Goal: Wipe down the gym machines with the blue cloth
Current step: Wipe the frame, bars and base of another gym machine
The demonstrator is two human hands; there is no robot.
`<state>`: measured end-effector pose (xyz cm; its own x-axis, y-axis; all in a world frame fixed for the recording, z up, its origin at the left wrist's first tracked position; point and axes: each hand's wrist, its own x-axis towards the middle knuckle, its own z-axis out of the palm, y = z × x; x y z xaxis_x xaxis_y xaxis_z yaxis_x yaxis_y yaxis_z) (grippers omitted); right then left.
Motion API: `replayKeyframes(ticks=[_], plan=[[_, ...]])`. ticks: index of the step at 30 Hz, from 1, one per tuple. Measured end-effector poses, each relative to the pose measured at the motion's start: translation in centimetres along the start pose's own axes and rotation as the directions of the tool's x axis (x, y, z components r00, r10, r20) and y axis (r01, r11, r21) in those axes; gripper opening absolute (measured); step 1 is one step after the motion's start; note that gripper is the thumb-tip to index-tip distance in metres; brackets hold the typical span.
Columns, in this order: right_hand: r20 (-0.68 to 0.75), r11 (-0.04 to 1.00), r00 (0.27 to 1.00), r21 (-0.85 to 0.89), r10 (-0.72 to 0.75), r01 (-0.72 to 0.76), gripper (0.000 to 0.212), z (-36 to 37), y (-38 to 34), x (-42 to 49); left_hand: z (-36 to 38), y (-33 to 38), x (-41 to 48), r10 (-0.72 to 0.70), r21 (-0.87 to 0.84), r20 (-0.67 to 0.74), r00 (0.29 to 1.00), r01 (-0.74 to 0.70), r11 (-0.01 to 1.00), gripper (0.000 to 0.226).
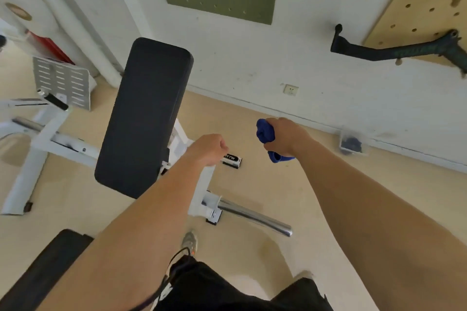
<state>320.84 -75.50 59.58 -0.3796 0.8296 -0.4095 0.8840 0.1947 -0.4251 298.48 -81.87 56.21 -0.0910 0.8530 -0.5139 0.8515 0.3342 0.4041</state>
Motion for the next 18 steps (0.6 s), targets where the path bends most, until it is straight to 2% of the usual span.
replayKeyframes(ticks=[4,7,10,13,18], plan=[[0.101,0.990,0.991,-0.094,-0.092,0.101,0.033,-1.8,5.5,-0.7,6.1,5.2,-2.0,-0.105,0.010,-0.021,0.994,0.105,0.994,0.023],[0.194,0.976,0.973,-0.155,-0.125,0.156,0.028,-3.2,8.0,-1.2,8.7,8.1,-3.4,-0.168,-0.049,-0.003,0.986,0.167,0.985,0.023],[0.231,0.963,0.958,-0.169,-0.169,0.211,0.025,-4.5,9.3,-0.4,9.4,9.4,-3.0,-0.226,-0.123,-0.039,0.973,0.220,0.968,0.016],[0.235,0.955,0.948,-0.152,-0.217,0.256,0.026,-5.5,9.5,1.4,9.0,10.3,-1.1,-0.279,-0.196,-0.077,0.957,0.260,0.945,0.025],[0.325,0.935,0.917,-0.185,-0.232,0.302,0.023,-6.3,9.8,5.0,8.8,11.4,2.1,-0.285,-0.235,-0.058,0.957,0.264,0.935,0.023]])
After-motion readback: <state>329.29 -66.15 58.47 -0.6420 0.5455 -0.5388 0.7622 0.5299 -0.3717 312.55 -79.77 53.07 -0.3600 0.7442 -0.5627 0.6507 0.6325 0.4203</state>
